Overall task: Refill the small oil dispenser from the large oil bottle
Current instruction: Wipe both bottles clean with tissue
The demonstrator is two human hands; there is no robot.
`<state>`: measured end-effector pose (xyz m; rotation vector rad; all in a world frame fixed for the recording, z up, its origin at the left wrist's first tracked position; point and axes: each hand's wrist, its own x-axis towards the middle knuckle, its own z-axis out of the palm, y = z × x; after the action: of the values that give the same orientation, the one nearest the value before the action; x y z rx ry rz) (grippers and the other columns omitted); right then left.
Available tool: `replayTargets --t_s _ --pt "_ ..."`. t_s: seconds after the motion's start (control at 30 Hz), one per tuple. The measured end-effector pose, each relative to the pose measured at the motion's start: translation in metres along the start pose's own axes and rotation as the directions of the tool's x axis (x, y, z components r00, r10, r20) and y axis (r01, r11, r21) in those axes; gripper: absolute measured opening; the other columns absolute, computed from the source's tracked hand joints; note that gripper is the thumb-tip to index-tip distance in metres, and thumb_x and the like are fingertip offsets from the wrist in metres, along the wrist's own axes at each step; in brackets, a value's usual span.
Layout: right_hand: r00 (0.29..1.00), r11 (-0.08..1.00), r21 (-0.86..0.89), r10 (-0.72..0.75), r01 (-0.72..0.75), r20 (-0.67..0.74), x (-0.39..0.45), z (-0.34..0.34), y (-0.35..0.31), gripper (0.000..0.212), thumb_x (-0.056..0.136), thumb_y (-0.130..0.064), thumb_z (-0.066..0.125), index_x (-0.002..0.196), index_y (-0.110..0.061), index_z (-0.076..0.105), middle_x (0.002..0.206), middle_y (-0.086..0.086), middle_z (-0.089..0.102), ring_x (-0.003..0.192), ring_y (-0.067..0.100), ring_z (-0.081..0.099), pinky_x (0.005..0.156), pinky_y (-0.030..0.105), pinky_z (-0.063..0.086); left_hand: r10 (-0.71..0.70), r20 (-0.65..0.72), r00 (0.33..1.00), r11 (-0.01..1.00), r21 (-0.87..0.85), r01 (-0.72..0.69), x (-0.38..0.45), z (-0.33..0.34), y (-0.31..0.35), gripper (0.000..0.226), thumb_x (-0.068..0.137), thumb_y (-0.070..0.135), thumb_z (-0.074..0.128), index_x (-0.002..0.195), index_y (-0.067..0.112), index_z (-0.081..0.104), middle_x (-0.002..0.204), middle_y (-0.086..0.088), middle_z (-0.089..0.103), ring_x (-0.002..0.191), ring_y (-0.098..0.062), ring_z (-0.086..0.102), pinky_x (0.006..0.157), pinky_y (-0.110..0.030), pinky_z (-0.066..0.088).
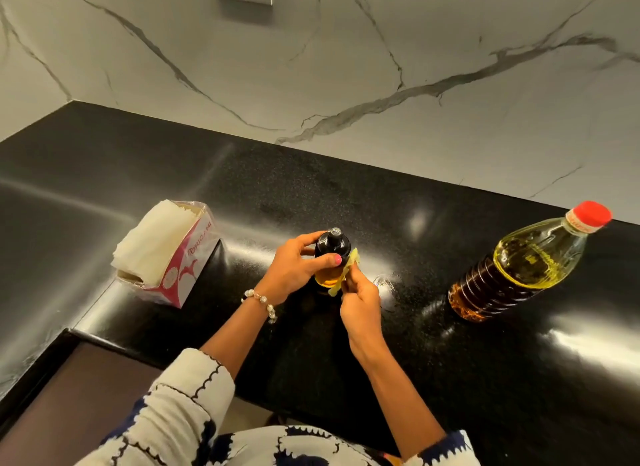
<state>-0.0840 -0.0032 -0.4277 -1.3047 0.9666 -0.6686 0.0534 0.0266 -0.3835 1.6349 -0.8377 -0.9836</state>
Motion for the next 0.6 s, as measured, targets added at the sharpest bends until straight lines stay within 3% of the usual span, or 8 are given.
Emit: replayTargets --t_s 0.07,0.17,0.27,0.43,0.6 --pt "0.997 0.997 0.007 -0.072 0.072 -0.002 0.004 -0.002 -0.007 0.078 0.079 0.013 0.034 0.144 -0.029 0.04 0.132 -0.008 0.06 0.123 0.007 0.055 0.107 0.04 0.043 -0.028 0.048 0.998 0.999 -0.026 0.029 0.001 -0.002 0.001 0.059 0.068 0.036 0.084 0.123 0.033 0.063 0.113 0.003 0.07 0.109 -0.016 0.065 0.094 -0.044 0.054" --pt "0.994 0.994 0.002 -0.112 0.112 0.006 0.019 -0.007 -0.015 0.073 0.082 0.011 0.037 0.141 -0.029 0.045 0.134 -0.005 0.059 0.126 0.011 0.053 0.107 0.043 0.043 -0.056 0.099 0.993 0.994 -0.084 0.065 0.001 -0.004 0.002 0.052 0.076 0.019 0.08 0.123 0.032 0.062 0.114 -0.001 0.07 0.108 -0.019 0.066 0.093 -0.043 0.055" --pt "0.998 0.997 0.054 -0.048 0.046 0.043 0.028 -0.01 -0.014 0.064 0.082 0.014 0.036 0.129 -0.023 0.059 0.121 0.001 0.068 0.117 0.018 0.061 0.103 0.047 0.046 -0.065 0.15 0.987 0.987 -0.133 0.085 0.0 -0.005 0.003 0.051 0.079 0.014 0.077 0.125 0.028 0.061 0.113 -0.002 0.071 0.109 -0.019 0.066 0.093 -0.041 0.054" --pt "0.998 0.995 -0.072 0.07 -0.07 -0.002 0.017 -0.008 0.005 0.066 0.077 0.009 0.035 0.113 -0.038 0.066 0.108 -0.009 0.072 0.11 0.009 0.062 0.104 0.045 0.045 -0.083 0.172 0.982 0.981 -0.156 0.111 -0.002 -0.007 0.002 0.053 0.082 0.012 0.074 0.131 0.025 0.058 0.115 0.0 0.071 0.112 -0.018 0.064 0.093 -0.039 0.054" --pt "0.999 0.999 0.0 -0.054 0.054 -0.005 0.001 -0.003 -0.013 0.071 0.076 0.01 0.036 0.132 -0.029 0.056 0.118 -0.007 0.068 0.114 0.009 0.061 0.103 0.04 0.046 -0.13 0.15 0.98 0.97 -0.184 0.157 0.0 -0.006 0.002 0.047 0.084 0.012 0.072 0.124 0.033 0.061 0.112 0.003 0.071 0.11 -0.019 0.065 0.092 -0.05 0.054"
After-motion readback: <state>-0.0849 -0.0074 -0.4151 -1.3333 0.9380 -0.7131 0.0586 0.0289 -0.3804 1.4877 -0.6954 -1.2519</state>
